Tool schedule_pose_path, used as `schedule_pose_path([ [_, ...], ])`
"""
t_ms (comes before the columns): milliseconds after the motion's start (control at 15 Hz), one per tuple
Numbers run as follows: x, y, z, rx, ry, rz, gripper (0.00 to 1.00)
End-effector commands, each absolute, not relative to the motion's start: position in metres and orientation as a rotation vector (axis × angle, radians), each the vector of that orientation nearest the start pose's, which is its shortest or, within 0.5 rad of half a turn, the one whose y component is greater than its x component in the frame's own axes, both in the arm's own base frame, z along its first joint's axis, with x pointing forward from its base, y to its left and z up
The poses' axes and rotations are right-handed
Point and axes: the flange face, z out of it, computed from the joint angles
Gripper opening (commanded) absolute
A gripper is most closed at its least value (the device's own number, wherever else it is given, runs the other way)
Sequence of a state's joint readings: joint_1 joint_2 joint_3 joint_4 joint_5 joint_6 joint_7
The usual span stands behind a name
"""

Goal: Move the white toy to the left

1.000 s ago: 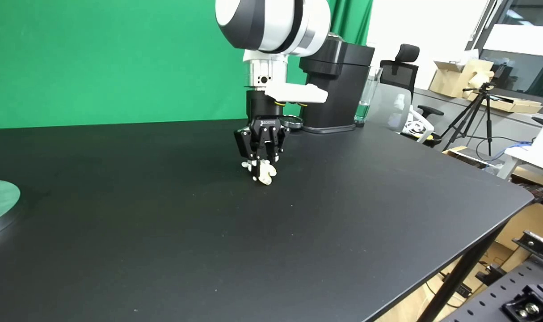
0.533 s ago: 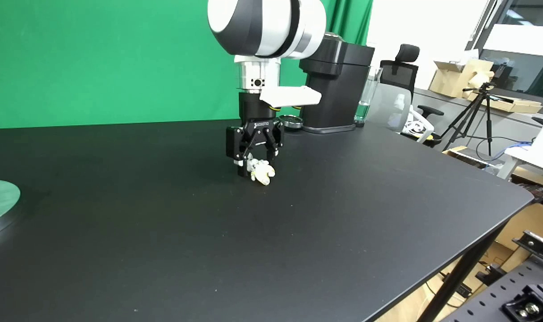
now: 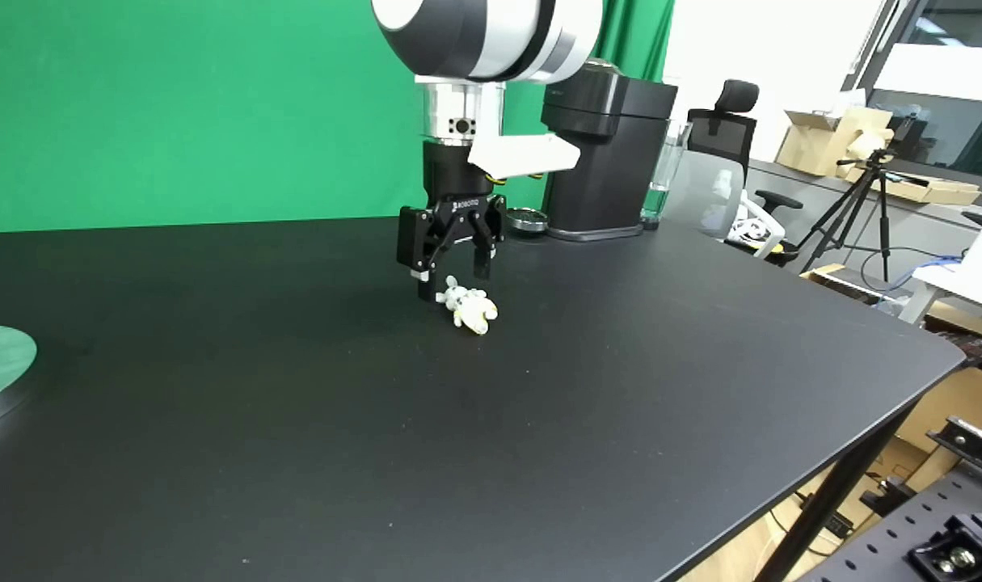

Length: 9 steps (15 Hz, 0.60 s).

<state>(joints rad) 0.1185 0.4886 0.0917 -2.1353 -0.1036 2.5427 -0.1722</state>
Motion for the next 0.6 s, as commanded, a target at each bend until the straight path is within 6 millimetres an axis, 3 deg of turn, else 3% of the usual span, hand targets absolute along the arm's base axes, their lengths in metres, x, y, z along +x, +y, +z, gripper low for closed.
schedule_pose_path([
  [0,0.534,0.119,0.194,-3.108,-0.676,-0.041,1.0],
  [533,0.52,0.11,0.217,-3.129,-0.394,-0.09,1.0],
])
